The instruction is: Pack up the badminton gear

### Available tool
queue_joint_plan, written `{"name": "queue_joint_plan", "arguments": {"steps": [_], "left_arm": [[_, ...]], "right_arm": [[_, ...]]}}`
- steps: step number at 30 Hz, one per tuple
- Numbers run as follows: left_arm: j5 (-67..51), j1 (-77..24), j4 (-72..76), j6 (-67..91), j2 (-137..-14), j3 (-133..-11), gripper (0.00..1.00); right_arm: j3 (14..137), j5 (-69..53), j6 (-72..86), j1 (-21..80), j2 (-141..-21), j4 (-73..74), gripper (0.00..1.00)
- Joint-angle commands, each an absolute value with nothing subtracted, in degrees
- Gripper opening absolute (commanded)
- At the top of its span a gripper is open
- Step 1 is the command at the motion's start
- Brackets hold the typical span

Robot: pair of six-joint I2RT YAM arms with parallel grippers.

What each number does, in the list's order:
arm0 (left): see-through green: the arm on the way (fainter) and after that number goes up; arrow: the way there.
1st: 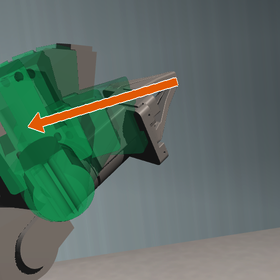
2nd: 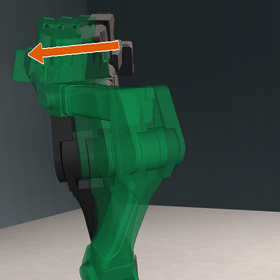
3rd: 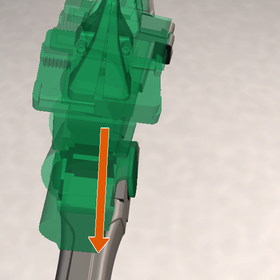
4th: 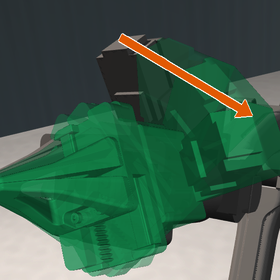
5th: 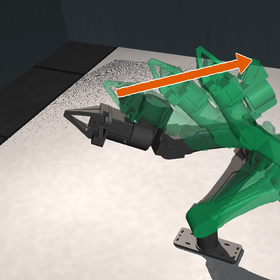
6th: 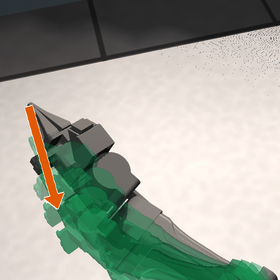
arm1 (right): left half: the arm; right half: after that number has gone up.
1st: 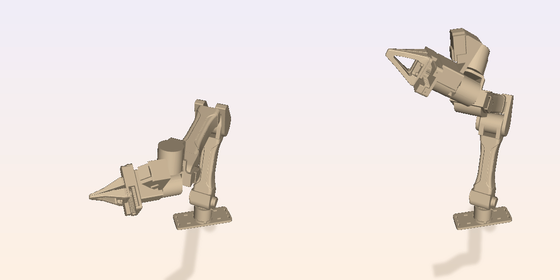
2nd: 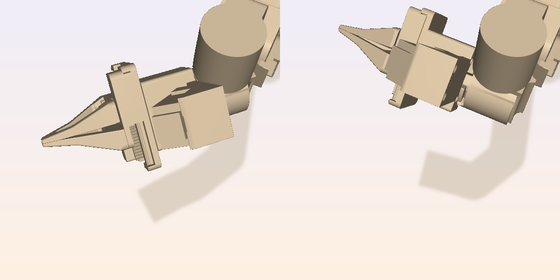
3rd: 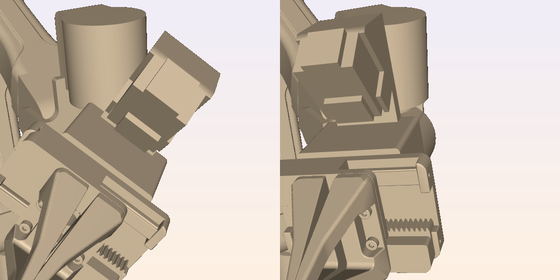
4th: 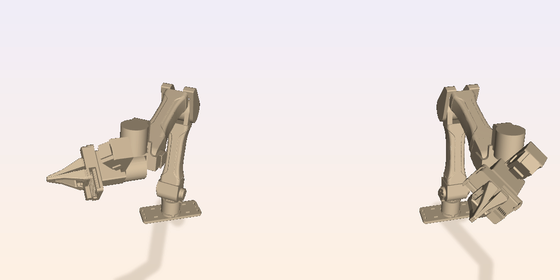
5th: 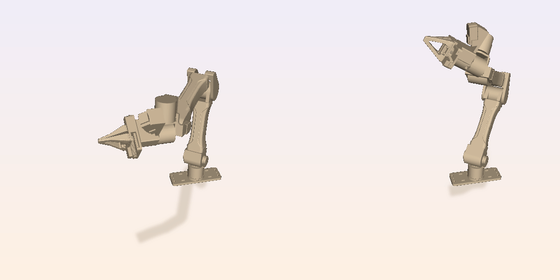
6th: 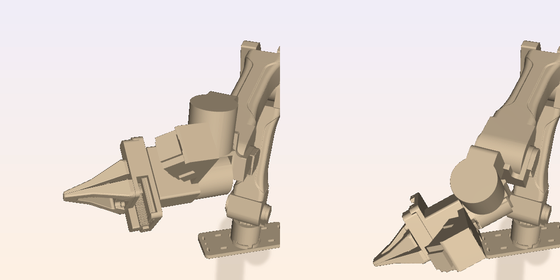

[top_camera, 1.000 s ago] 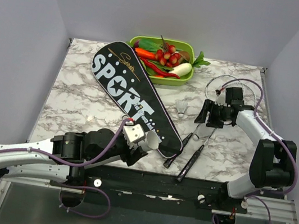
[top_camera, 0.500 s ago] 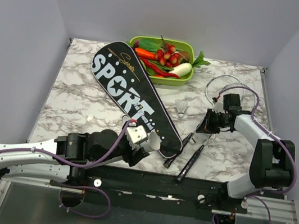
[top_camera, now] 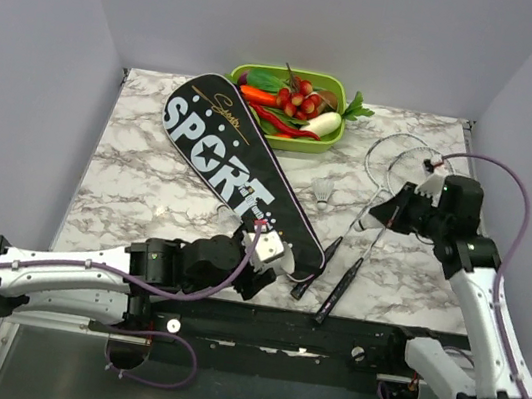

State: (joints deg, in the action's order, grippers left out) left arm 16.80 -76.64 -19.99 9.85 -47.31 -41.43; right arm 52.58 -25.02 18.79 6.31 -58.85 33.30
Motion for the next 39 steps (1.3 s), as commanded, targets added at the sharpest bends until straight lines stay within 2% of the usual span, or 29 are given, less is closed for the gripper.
{"name": "queue_joint_plan", "arguments": {"steps": [1,6,12,18,30,39], "left_arm": [[19.2,-76.7,-16.7,25.0,-51.2,-40.8,0.00],[18.5,-76.5,-8.8,27.2,-57.4,-40.8,0.00],[16.1,-76.5,-3.6,26.6,-61.9,-43.9,0.00],[15.5,-76.5,-1.4,25.8,-62.8,-46.6,0.00],[14.4,-76.5,-2.3,25.3,-63.6,-49.3,0.00],[14.5,-76.5,-1.6,24.4,-63.2,-48.8,0.00]], "right_arm": [[52.7,-24.0,22.1,6.6,-47.0,34.6,0.01],[57.5,-31.9,22.2,6.9,-39.6,40.9,0.01],[52.5,-44.2,29.2,7.3,-34.5,36.4,0.01],[50.4,-48.2,32.5,7.6,-31.5,34.8,0.01],[48.8,-48.4,36.7,10.0,-32.6,29.4,0.01],[47.9,-40.2,38.3,22.2,-36.9,25.6,0.01]]}}
